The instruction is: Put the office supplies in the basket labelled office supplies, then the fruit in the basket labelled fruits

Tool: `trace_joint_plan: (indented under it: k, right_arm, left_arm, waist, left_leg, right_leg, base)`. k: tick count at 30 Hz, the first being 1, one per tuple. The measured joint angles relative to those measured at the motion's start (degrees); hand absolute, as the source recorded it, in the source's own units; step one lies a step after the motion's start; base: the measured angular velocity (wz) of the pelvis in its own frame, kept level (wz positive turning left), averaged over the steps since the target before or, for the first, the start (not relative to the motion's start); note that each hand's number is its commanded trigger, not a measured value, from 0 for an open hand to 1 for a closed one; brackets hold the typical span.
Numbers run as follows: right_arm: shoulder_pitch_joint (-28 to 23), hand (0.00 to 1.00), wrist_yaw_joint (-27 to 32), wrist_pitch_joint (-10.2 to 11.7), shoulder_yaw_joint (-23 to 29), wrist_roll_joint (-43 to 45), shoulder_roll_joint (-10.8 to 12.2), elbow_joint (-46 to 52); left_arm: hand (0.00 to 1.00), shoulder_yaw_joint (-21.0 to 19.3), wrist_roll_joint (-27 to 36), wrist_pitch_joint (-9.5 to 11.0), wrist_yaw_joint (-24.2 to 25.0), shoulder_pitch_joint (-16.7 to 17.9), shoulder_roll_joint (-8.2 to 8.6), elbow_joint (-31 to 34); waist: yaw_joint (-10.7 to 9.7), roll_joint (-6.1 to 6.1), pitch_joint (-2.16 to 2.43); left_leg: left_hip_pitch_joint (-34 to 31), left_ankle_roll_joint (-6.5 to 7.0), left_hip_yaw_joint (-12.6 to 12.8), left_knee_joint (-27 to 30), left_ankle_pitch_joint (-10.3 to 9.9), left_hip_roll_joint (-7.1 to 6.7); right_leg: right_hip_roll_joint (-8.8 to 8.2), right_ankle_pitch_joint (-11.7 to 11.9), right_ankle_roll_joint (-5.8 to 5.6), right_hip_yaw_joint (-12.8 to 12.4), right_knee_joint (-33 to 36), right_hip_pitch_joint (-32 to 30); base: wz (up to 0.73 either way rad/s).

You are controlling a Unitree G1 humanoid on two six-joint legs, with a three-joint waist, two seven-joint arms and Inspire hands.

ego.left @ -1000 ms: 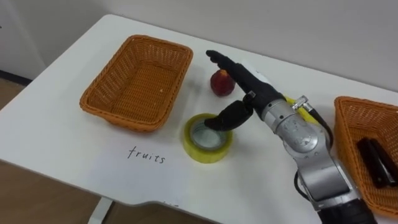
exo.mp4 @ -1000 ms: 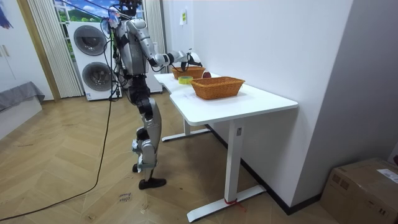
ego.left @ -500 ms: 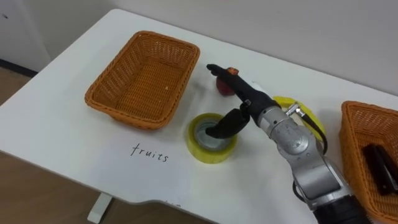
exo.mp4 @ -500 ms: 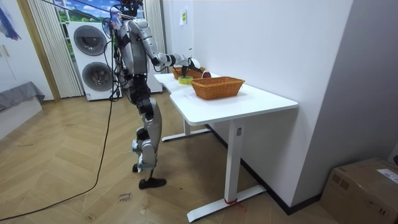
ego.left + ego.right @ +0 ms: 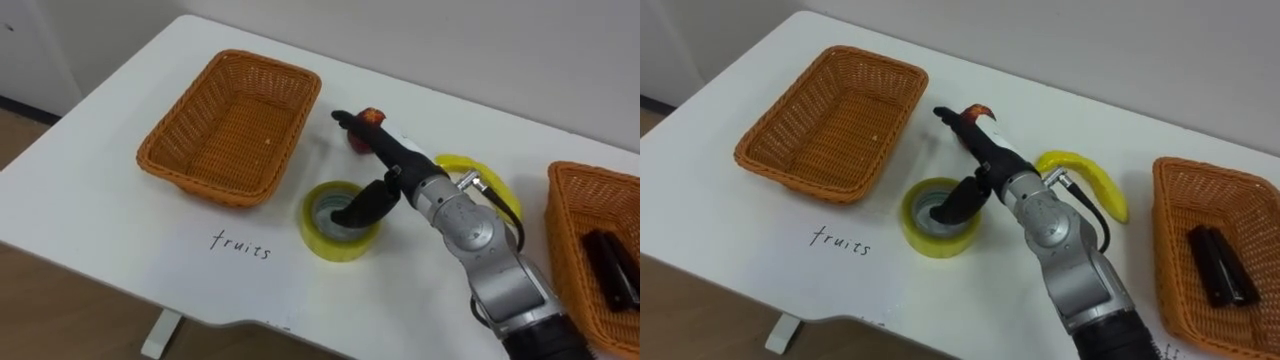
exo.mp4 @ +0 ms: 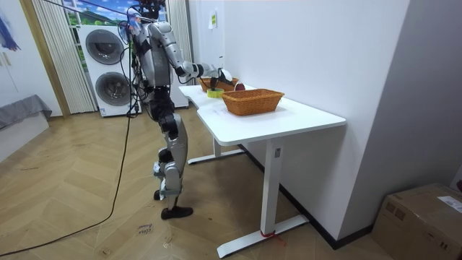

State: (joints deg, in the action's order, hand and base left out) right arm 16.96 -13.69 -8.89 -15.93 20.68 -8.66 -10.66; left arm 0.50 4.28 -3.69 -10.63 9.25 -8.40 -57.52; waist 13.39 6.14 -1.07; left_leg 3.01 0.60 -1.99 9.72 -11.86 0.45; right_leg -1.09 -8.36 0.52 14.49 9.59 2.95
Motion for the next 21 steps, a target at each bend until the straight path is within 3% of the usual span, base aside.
trace_joint_plan:
  k: [10, 21]
  right_arm:
    - [0.0, 0.00, -2.1, 0.0, -1.4, 0.1, 0.0, 0.1]
    - [0.0, 0.00, -6.1, -1.3, -1.6, 0.2, -0.4, 0.4]
  left_arm:
    - [0.00, 0.2, 0.0, -0.7, 0.2, 0.1, 0.05, 0.1]
    - [0.00, -0.3, 0.1, -1.0, 1.9, 0.0, -0.64, 0.3]
  waist:
    - [-0.1, -0.74, 0.46]
    - [-0.1, 0.07, 0.95]
  left_leg:
    - [0.1, 0.00, 0.0, 0.3, 0.0, 0.01]
    - [0.5, 0.01, 0.2, 0.1, 0.1, -0.02]
  right_leg:
    - [-0.03, 0.0, 0.00, -0.1, 0.0, 0.1]
    - [-0.09, 0.0, 0.00, -0.2, 0.1, 0.3]
  base:
    - [0.00]
    - [0.00]
